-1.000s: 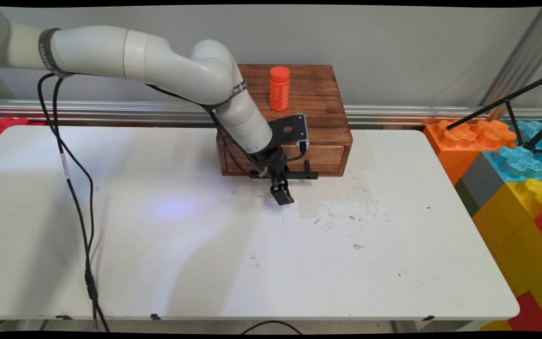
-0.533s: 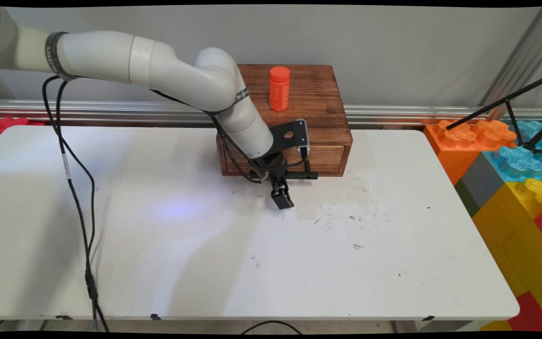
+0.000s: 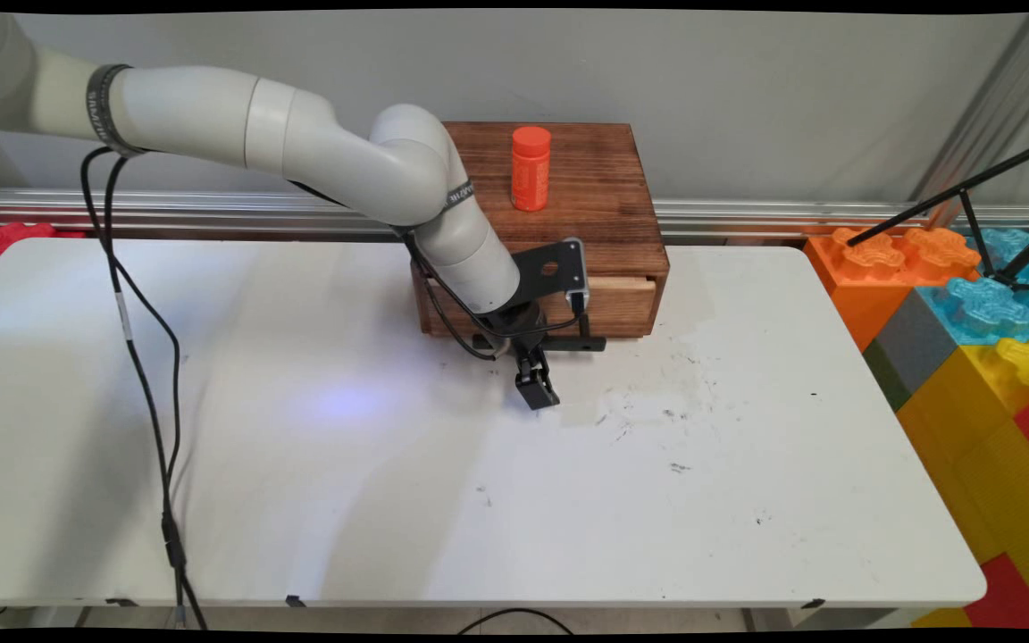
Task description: Open the drawer
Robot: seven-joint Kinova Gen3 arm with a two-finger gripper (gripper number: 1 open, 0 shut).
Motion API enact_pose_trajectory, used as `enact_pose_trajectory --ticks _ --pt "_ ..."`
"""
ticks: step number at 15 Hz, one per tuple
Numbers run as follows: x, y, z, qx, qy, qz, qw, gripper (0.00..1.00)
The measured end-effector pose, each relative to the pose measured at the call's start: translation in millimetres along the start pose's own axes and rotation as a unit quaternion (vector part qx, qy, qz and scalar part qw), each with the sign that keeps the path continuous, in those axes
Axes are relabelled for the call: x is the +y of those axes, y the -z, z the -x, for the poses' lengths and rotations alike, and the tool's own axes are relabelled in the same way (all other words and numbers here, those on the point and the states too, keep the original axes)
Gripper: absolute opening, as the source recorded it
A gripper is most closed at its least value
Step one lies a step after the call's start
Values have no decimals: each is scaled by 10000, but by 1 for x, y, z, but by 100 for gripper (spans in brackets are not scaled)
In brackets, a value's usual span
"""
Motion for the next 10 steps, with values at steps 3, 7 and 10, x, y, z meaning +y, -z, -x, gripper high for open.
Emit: enact_pose_trajectory --ticks 3,7,10 --pt "6 1 -1 32 -44 14 10000 100" --pt "17 5 -4 73 -100 40 9999 100" --pt "30 9 -7 94 -131 69 9998 100"
